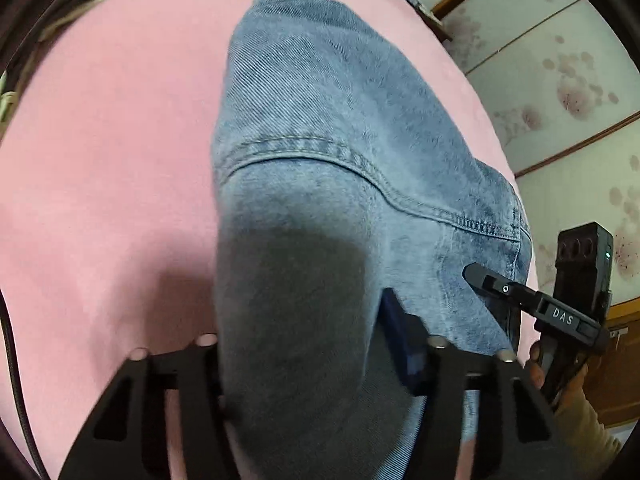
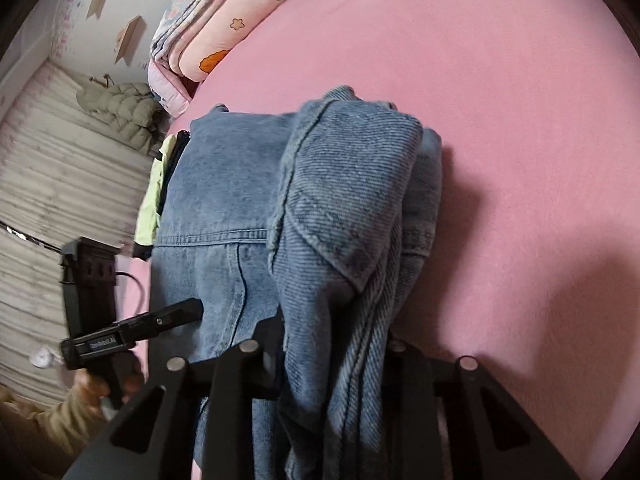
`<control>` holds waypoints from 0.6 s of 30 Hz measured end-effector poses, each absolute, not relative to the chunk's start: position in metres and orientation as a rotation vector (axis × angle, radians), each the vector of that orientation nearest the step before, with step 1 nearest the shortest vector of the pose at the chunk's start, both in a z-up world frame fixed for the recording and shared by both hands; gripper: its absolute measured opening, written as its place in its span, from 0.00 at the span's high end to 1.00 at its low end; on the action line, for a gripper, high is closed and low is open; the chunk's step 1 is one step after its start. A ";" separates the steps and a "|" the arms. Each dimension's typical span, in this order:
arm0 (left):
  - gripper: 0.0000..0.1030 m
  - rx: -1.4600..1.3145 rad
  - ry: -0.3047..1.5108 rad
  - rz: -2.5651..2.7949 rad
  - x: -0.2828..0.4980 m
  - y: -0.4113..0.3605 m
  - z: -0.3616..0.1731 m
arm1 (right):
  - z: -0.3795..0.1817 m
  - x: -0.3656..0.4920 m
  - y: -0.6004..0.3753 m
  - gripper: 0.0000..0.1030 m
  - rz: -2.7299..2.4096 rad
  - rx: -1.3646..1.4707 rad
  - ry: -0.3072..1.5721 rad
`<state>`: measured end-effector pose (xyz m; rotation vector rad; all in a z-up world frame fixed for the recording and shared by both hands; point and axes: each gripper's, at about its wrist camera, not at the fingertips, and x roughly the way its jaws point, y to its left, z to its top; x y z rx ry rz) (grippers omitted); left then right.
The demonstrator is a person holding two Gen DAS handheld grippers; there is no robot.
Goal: Fold large clothes
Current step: 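Grasp the folded jacket with both tools and lift it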
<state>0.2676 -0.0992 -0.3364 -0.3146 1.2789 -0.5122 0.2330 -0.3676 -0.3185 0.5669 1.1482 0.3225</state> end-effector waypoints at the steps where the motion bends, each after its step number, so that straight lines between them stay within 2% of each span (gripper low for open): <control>1: 0.56 -0.305 1.263 -0.511 0.263 -0.098 -0.330 | -0.310 0.230 -0.363 0.77 0.309 0.549 1.134; 8: 0.59 -0.257 1.233 -0.529 0.227 -0.060 -0.275 | -0.256 0.200 -0.319 0.79 0.263 0.513 1.101; 14: 0.59 -0.230 1.260 -0.519 0.219 0.023 -0.232 | -0.220 0.188 -0.240 0.80 0.301 0.539 1.145; 18: 0.58 -0.234 1.241 -0.477 0.238 0.111 -0.206 | -0.201 0.211 -0.175 0.80 0.361 0.536 1.148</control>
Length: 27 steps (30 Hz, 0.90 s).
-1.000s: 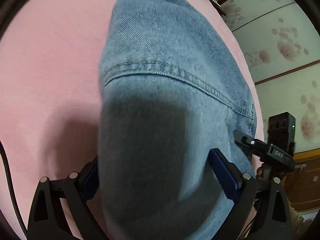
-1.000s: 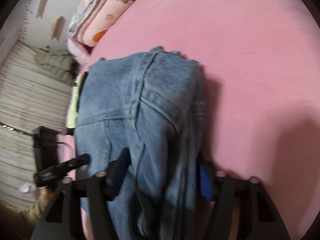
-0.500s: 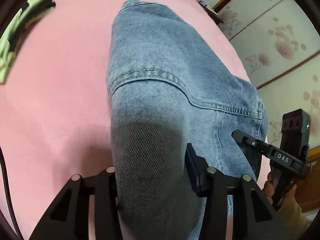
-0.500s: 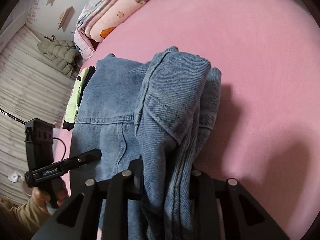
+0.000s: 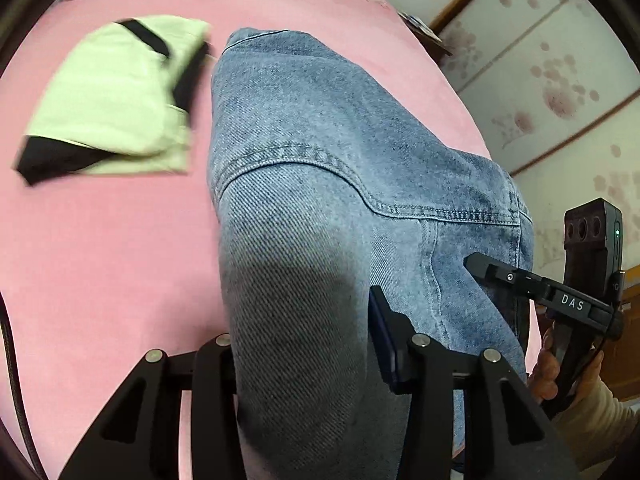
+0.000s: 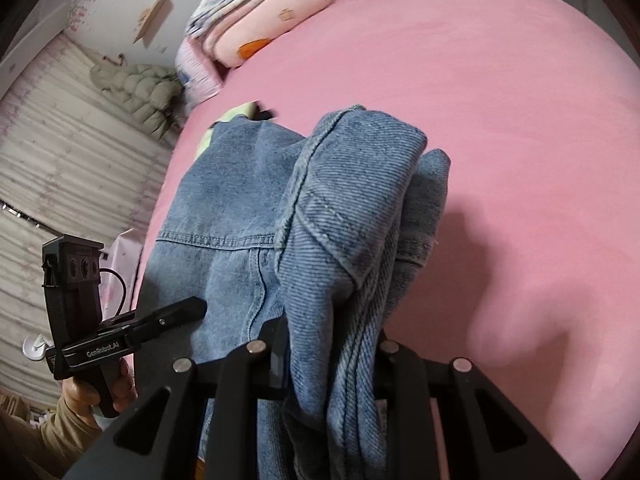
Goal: Fold large clothes
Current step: 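Grasp the folded jacket with both tools and lift it, then place the folded jacket onto the green garment and open both tools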
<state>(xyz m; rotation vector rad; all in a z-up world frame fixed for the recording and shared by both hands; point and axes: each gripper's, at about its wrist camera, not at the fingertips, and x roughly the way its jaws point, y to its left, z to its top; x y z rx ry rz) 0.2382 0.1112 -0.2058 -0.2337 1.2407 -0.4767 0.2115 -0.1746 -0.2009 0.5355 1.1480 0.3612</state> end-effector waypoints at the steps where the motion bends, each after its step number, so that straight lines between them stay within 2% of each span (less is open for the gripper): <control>1: 0.58 -0.229 1.231 -0.467 0.244 0.128 -0.200 | -0.196 0.224 -0.155 0.80 0.383 0.534 1.143; 5: 0.58 -0.183 1.181 -0.434 0.287 0.203 -0.175 | -0.181 0.281 -0.081 0.80 0.452 0.518 1.109; 11: 0.58 -0.118 1.097 -0.448 0.401 0.291 -0.158 | -0.173 0.381 0.008 0.80 0.496 0.560 1.026; 16: 0.58 -0.101 1.075 -0.440 0.491 0.342 -0.183 | -0.196 0.466 0.056 0.80 0.485 0.608 1.012; 20: 0.57 -0.127 1.099 -0.422 0.539 0.369 -0.231 | -0.232 0.509 0.073 0.80 0.455 0.586 1.035; 21: 0.56 -0.124 1.109 -0.416 0.549 0.352 -0.247 | -0.246 0.521 0.078 0.80 0.444 0.572 1.054; 24: 0.44 -0.124 1.143 -0.366 0.565 0.360 -0.292 | -0.278 0.540 0.092 0.80 0.403 0.487 1.114; 26: 0.24 -0.119 1.118 -0.332 0.567 0.361 -0.302 | -0.295 0.545 0.095 0.77 0.376 0.437 1.133; 27: 0.19 -0.113 1.101 -0.297 0.565 0.364 -0.306 | -0.300 0.547 0.094 0.73 0.365 0.419 1.133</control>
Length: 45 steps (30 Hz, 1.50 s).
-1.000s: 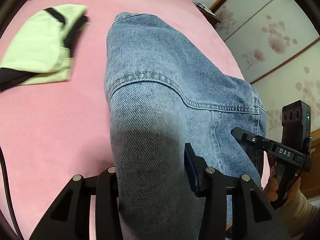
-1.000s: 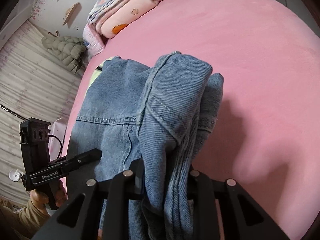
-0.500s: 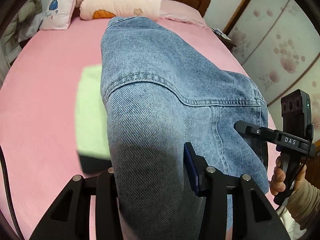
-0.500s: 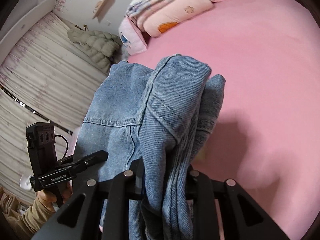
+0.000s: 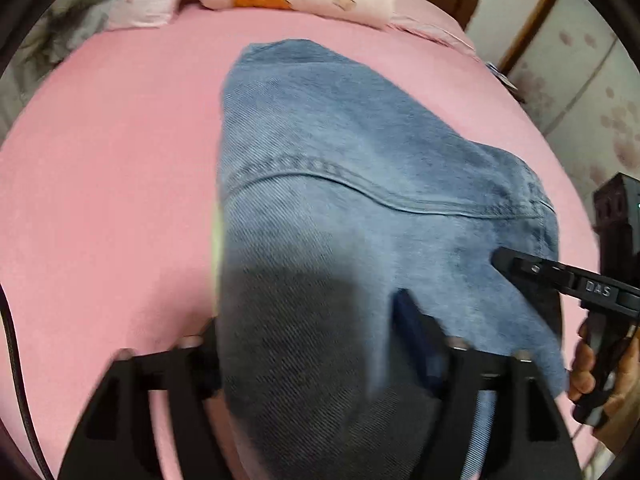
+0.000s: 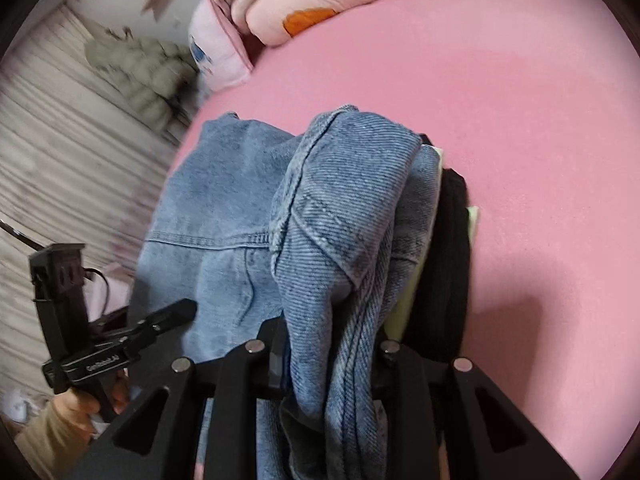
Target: Fold large clothes
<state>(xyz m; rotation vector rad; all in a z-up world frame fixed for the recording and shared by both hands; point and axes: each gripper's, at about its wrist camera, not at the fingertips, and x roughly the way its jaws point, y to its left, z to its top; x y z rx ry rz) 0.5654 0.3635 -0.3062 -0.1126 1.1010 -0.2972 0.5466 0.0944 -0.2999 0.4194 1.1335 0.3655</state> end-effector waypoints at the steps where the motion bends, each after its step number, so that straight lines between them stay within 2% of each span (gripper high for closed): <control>1: 0.12 -0.112 1.096 -0.275 0.564 0.366 -0.310 | -0.304 0.547 0.093 0.71 0.353 0.410 1.139; 3: 0.04 -0.126 1.094 -0.246 0.562 0.375 -0.315 | -0.306 0.546 0.093 0.56 0.342 0.381 1.141; 4: 0.00 -0.128 1.096 -0.232 0.560 0.378 -0.316 | -0.304 0.545 0.094 0.54 0.339 0.363 1.138; 8: 0.00 -0.134 1.099 -0.214 0.551 0.385 -0.313 | -0.283 0.528 0.091 0.45 0.274 0.266 1.133; 17: 0.01 0.078 1.031 -0.097 0.494 0.328 -0.259 | -0.226 0.462 0.053 0.45 0.226 0.276 1.111; 23: 0.01 0.016 0.965 -0.142 0.430 0.287 -0.179 | -0.168 0.399 0.034 0.45 0.247 0.358 1.094; 27: 0.01 -0.086 0.937 -0.163 0.354 0.276 -0.115 | -0.120 0.350 0.024 0.45 0.267 0.374 1.074; 33: 0.01 -0.176 0.948 -0.187 0.259 0.233 -0.051 | -0.053 0.254 -0.014 0.45 0.292 0.398 1.066; 45: 0.01 -0.192 0.946 -0.209 0.109 0.141 0.006 | 0.018 0.106 -0.093 0.45 0.300 0.357 1.037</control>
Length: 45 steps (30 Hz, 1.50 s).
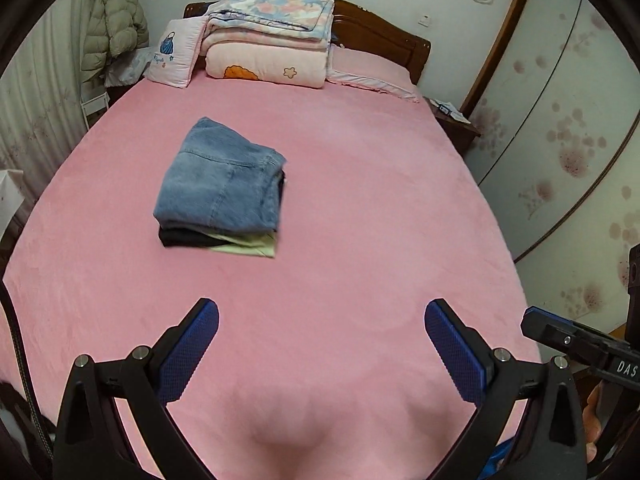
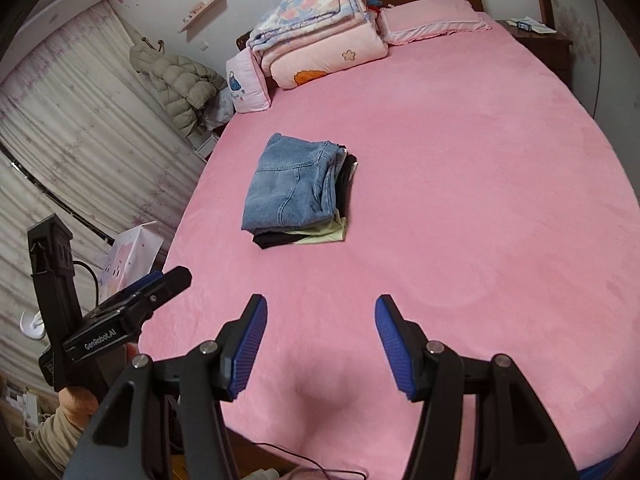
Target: Fold large clothes
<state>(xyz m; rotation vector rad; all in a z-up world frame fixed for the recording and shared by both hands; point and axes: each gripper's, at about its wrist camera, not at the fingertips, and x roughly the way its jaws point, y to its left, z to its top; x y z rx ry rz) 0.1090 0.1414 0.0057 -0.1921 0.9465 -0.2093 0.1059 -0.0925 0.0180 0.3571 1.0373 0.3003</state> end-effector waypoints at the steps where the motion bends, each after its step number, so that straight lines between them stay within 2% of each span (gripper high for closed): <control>1: 0.01 -0.197 0.945 -0.209 0.101 0.136 0.007 | 0.021 0.096 -0.098 0.45 0.295 0.342 1.032; 10: 0.01 -0.201 0.939 -0.174 0.050 0.099 0.006 | 0.021 0.040 -0.128 0.45 0.209 0.352 0.987; 20: 0.01 -0.078 0.880 -0.091 0.024 0.078 0.009 | 0.020 0.021 -0.117 0.45 0.067 0.200 0.926; 45: 0.01 0.003 0.922 -0.108 0.042 0.071 0.000 | -0.002 0.036 -0.098 0.45 0.001 0.122 0.994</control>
